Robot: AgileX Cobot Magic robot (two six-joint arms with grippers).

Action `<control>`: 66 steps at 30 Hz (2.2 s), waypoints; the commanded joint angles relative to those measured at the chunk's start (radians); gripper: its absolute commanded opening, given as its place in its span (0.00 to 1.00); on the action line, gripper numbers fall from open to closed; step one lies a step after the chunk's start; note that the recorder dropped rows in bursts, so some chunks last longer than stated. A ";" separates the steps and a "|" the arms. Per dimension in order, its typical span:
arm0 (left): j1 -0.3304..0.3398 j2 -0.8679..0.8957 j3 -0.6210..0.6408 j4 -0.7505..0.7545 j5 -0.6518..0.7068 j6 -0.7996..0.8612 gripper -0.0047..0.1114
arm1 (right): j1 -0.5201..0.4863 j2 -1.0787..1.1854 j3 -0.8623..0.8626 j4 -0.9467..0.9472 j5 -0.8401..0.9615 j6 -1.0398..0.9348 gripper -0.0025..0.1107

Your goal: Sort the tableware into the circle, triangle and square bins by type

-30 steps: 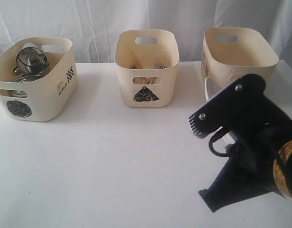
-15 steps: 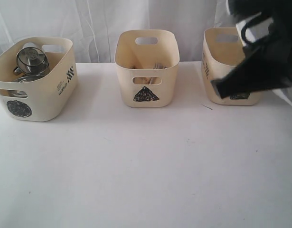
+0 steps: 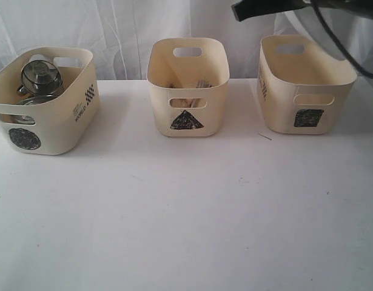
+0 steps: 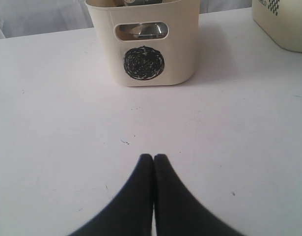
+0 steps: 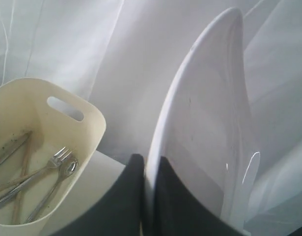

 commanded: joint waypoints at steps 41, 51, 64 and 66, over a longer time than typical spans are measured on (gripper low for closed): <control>0.000 -0.009 0.004 -0.009 0.001 -0.002 0.04 | -0.099 0.263 -0.118 0.023 -0.069 0.012 0.22; 0.000 -0.009 0.004 -0.009 0.001 -0.002 0.04 | -0.146 -0.101 0.271 0.046 -0.176 0.116 0.02; 0.000 -0.009 0.004 -0.009 0.001 -0.002 0.04 | -0.146 -0.560 0.857 0.062 -0.385 0.177 0.02; 0.000 -0.009 0.004 -0.009 0.001 -0.002 0.04 | -0.146 -0.602 0.913 0.062 -0.396 0.177 0.02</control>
